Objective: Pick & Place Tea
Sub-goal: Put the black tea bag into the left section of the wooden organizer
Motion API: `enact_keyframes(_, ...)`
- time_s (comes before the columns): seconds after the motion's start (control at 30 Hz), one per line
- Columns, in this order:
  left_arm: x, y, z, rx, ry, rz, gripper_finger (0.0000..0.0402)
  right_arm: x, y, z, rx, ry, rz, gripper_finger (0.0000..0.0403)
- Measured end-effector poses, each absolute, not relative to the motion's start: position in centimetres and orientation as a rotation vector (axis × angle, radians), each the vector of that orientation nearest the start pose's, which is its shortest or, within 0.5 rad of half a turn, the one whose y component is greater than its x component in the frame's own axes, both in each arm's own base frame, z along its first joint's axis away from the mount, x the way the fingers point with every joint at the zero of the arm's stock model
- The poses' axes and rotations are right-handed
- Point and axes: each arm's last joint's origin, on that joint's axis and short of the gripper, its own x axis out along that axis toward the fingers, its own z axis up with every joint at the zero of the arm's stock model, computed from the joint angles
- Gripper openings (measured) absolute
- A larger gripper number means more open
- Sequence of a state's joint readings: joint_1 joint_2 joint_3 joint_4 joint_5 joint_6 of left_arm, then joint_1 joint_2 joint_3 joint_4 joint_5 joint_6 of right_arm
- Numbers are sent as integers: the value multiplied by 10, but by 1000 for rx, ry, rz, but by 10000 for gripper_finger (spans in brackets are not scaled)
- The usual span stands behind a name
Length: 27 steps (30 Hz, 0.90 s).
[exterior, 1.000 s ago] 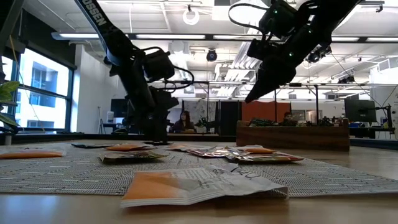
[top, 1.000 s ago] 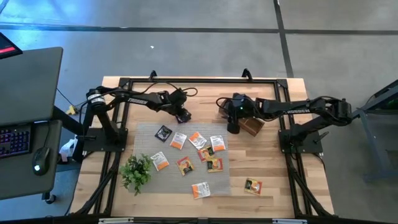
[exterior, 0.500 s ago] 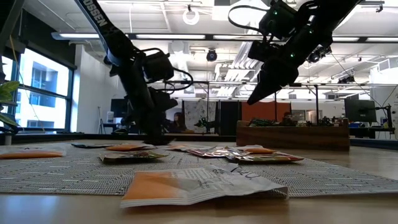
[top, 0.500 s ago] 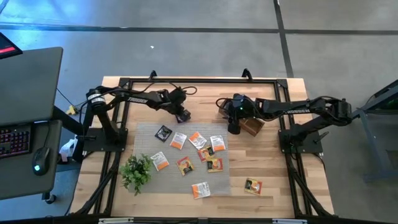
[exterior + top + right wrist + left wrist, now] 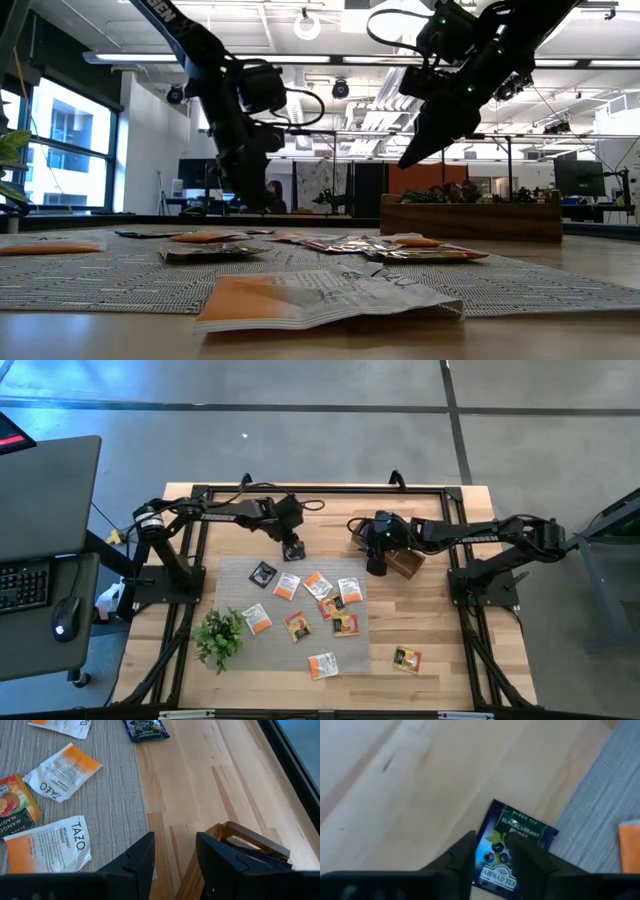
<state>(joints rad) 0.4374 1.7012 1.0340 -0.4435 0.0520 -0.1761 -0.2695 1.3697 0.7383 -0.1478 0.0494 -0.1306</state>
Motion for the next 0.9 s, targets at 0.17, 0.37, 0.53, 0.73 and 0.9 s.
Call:
enact_keyframes(0.17, 298, 137, 159, -345, 1137, 442, 187, 259, -73, 198, -37, 798, -251, 139)
enact_keyframes(0.37, 303, 139, 141, -349, 1184, 441, 215, 259, -73, 198, -37, 800, -251, 139)
enact_keyframes(0.53, 302, 139, 141, -340, 1195, 464, 192, 259, -73, 198, -36, 801, -250, 139)
enact_keyframes(0.73, 301, 139, 139, -371, 1198, 488, 88, 259, -73, 198, -36, 802, -250, 139)
enact_keyframes(0.9, 301, 139, 139, -426, 1180, 519, 10, 259, -73, 198, -36, 803, -250, 139)
